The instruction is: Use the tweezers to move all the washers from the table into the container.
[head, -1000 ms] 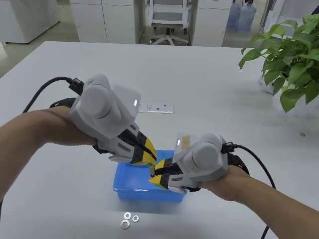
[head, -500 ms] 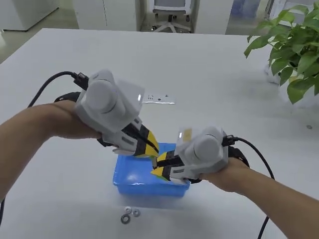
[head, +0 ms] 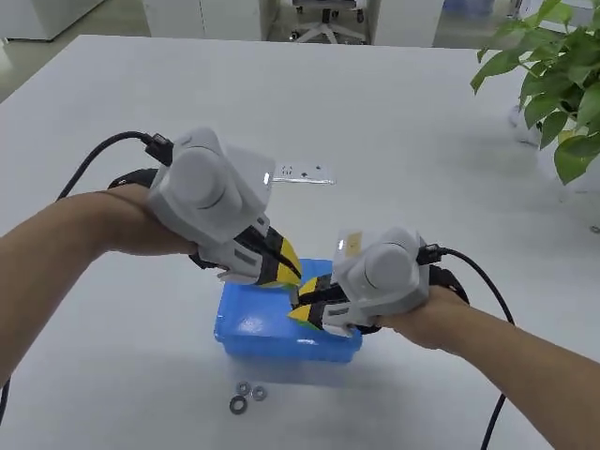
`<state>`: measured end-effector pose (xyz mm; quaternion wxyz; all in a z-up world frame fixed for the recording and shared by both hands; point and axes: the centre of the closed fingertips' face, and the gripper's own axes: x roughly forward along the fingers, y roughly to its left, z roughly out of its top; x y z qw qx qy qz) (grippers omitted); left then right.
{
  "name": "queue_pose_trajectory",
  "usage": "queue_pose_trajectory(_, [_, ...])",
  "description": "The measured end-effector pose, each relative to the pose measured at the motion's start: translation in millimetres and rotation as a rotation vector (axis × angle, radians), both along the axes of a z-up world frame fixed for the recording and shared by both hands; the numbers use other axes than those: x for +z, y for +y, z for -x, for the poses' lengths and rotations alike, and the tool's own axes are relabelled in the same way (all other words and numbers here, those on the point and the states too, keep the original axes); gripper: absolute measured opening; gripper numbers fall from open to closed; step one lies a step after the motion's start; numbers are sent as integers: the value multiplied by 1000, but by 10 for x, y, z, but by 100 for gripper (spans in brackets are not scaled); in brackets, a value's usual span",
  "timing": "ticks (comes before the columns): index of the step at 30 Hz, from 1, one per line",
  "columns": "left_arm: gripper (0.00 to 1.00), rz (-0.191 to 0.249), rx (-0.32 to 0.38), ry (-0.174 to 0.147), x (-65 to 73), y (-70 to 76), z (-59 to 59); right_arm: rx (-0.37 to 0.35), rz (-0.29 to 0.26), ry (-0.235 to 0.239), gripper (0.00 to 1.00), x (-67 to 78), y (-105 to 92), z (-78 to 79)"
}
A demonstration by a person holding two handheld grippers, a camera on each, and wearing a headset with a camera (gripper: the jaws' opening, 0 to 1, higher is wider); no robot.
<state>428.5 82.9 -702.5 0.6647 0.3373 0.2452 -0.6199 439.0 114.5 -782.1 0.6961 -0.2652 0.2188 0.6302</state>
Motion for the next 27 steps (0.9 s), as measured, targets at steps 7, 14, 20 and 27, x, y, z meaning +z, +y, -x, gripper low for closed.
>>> queue_pose_trajectory(7, [5, 1, 3, 1, -33, -3, -15, 2, 8, 6, 10, -38, -9, -12])
queue_pose_trajectory(14, [5, 2, 3, 1, -26, 5, -10, 6, 10, 7, 10, -33, 0, -8])
queue_pose_trajectory(20, [5, 1, 2, -5, 9, 1, 20, 6, 13, 0, 10, 2, -16, 16])
queue_pose_trajectory(27, [5, 13, -1, 3, 103, -17, 85, 7, 10, -10, 10, 95, -21, 79])
